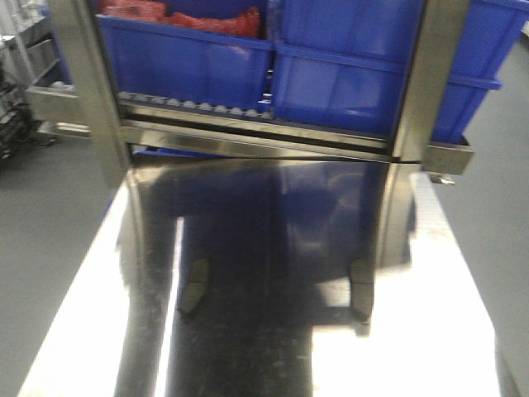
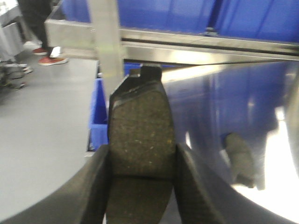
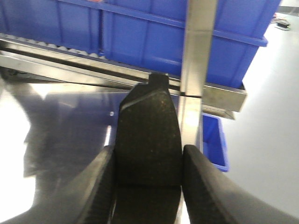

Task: Move and align brake pads A on conveyor
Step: 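Drive the base away from the table along the yellow floor line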

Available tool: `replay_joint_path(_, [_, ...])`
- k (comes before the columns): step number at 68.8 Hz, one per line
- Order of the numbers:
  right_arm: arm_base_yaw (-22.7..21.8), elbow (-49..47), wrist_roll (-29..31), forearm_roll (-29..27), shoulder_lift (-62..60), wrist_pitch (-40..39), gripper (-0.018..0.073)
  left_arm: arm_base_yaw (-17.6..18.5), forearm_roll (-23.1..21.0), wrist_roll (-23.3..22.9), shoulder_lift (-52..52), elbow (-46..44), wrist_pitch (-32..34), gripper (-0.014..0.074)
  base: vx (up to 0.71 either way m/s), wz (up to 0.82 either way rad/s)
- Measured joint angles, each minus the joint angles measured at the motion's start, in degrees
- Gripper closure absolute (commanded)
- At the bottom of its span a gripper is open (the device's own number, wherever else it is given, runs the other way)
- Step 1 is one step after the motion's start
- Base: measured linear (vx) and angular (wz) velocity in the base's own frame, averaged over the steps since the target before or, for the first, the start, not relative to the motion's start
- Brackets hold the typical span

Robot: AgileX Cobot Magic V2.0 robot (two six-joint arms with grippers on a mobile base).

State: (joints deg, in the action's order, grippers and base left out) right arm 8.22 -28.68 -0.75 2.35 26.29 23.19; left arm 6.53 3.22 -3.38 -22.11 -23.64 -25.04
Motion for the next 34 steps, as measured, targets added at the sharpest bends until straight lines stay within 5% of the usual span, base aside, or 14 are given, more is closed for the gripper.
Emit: replay_joint_path(34, [0.00, 0.00, 0.00, 0.00, -0.11, -0.17, 0.0566, 0.00, 0.00, 0.00, 0.00, 0.00, 0.20, 0.0603, -0.16, 0.73])
